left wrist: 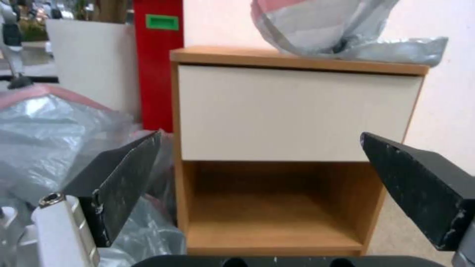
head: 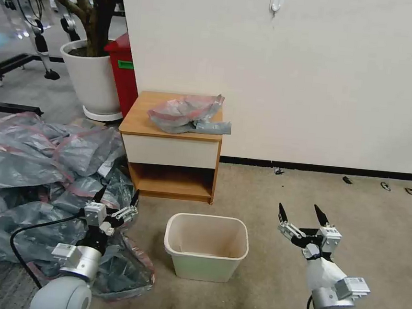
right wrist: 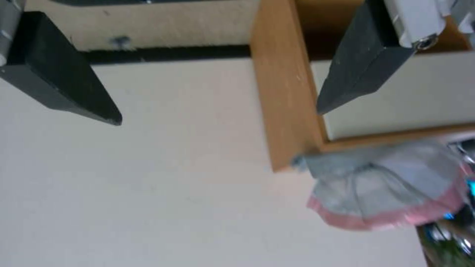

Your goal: Pick up the garbage bag from the table and place it over the trash can.

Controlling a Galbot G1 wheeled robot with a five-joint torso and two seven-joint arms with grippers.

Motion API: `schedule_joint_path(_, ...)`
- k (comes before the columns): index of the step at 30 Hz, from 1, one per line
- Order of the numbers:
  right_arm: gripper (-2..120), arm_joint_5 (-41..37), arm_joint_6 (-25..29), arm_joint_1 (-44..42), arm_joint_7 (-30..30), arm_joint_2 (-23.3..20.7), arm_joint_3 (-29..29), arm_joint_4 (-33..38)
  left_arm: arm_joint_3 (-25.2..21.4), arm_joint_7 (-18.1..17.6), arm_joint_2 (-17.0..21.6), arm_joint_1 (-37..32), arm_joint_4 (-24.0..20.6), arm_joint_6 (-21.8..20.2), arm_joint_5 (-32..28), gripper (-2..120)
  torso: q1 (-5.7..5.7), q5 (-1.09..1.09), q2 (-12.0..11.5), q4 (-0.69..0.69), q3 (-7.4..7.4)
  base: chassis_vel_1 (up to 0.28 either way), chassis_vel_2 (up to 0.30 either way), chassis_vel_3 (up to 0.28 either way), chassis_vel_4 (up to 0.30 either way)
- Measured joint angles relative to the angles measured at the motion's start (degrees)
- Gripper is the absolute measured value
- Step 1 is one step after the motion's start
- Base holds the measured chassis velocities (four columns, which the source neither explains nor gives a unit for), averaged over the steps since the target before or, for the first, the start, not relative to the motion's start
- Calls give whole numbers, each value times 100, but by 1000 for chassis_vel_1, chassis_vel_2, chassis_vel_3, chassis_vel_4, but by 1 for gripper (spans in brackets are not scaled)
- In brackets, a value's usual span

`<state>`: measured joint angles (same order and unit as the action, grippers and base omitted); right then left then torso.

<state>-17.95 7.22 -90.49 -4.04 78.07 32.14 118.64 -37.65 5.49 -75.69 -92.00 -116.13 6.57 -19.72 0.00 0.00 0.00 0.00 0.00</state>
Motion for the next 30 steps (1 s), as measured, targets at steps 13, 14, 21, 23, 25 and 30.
schedule_joint_path(13,100,-2216,-1047,2223,1017,-431,-1230,-784,-168,-92,42,-13,-106,39,-215,100,0,-1,0,1,0,0,0,0,0)
schedule_joint_path(14,100,-2216,-1047,2223,1017,-431,-1230,-784,-168,-92,42,-13,-106,39,-215,100,0,-1,0,1,0,0,0,0,0)
schedule_joint_path(21,100,-3514,-1179,3322,1671,-74,-1792,-1722,-157,-61,-52,-41,-87,53,-190,100,0,0,0,0,1,0,0,0,0)
schedule_joint_path(23,100,-3688,-1139,3644,1697,1,-1871,-2092,-166,-58,-60,-40,-62,64,-158,100,0,-1,0,1,1,0,0,0,0)
schedule_joint_path(25,100,-3749,-1125,3799,1697,17,-1914,-2287,-171,-58,-65,-39,-45,76,-135,100,0,-2,0,1,1,0,0,0,0)
schedule_joint_path(30,100,-4014,-1010,4325,1667,83,-2125,-3007,-178,-54,-107,-63,-6,127,-93,100,0,-1,0,0,1,0,0,0,0)
